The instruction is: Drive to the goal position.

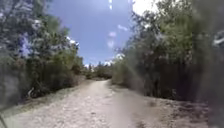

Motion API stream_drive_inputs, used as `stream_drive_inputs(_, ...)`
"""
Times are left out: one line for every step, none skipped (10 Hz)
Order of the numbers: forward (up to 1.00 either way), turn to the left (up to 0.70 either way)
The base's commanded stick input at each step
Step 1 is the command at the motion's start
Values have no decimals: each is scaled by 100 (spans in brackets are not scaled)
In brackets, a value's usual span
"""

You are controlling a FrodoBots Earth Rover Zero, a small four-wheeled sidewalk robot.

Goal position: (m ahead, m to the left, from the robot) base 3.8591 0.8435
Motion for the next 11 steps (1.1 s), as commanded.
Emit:
stream_drive_inputs(45,0)
stream_drive_inputs(45,0)
stream_drive_inputs(45,0)
stream_drive_inputs(45,0)
stream_drive_inputs(45,0)
stream_drive_inputs(45,0)
stream_drive_inputs(45,0)
stream_drive_inputs(45,0)
stream_drive_inputs(45,0)
stream_drive_inputs(45,0)
stream_drive_inputs(45,0)
